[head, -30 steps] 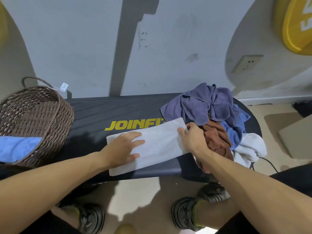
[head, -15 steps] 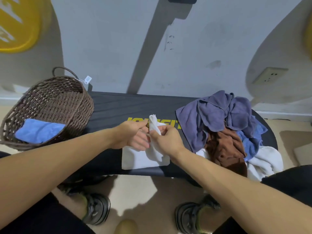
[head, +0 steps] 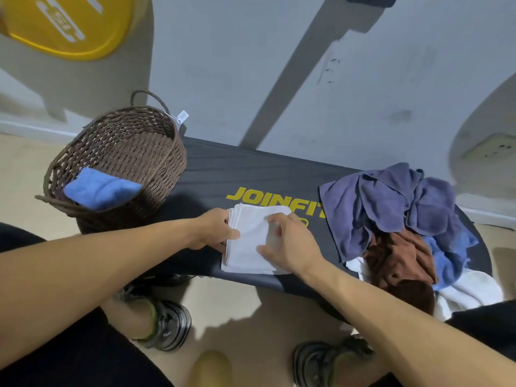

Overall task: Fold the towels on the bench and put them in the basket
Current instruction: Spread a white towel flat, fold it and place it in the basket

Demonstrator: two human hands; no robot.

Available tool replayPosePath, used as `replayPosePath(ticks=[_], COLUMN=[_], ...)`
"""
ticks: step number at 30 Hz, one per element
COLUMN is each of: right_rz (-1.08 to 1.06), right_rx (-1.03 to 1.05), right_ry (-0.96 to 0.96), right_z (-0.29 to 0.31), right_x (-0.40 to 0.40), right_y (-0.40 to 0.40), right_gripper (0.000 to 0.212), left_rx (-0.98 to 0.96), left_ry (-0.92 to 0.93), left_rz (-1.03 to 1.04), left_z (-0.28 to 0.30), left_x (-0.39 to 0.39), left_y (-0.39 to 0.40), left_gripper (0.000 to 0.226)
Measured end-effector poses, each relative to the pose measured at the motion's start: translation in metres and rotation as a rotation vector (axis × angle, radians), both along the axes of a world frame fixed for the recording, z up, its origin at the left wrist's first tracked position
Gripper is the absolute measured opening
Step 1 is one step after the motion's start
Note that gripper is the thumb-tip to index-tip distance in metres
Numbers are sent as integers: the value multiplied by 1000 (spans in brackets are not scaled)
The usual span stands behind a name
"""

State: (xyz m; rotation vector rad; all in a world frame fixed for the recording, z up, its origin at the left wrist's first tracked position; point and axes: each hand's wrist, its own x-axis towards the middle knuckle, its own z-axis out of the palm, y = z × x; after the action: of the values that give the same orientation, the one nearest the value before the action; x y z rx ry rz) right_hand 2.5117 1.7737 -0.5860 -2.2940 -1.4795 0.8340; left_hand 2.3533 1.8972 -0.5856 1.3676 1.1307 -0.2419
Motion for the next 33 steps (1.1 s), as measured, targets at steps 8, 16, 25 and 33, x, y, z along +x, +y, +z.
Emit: replayPosePath(ticks=[8, 16, 25, 33], right_rz=[220, 28, -311, -430], right_rx=[31, 236, -143, -284], right_ry=[-86, 153, 162, 506], right_z=[-21, -6, -11, -4], right_x=[-8, 10, 23, 20], right_y=[-7, -7, -7, 5], right_gripper=[81, 48, 76, 45], left_rx=[9, 156, 344, 574], left_ry=[2, 167, 412, 386], left_rz=[60, 71, -164, -310], left_z=[4, 2, 3, -10], left_x=[11, 17, 14, 5], left_y=[-3, 0, 8, 0], left_gripper=[28, 41, 45, 53])
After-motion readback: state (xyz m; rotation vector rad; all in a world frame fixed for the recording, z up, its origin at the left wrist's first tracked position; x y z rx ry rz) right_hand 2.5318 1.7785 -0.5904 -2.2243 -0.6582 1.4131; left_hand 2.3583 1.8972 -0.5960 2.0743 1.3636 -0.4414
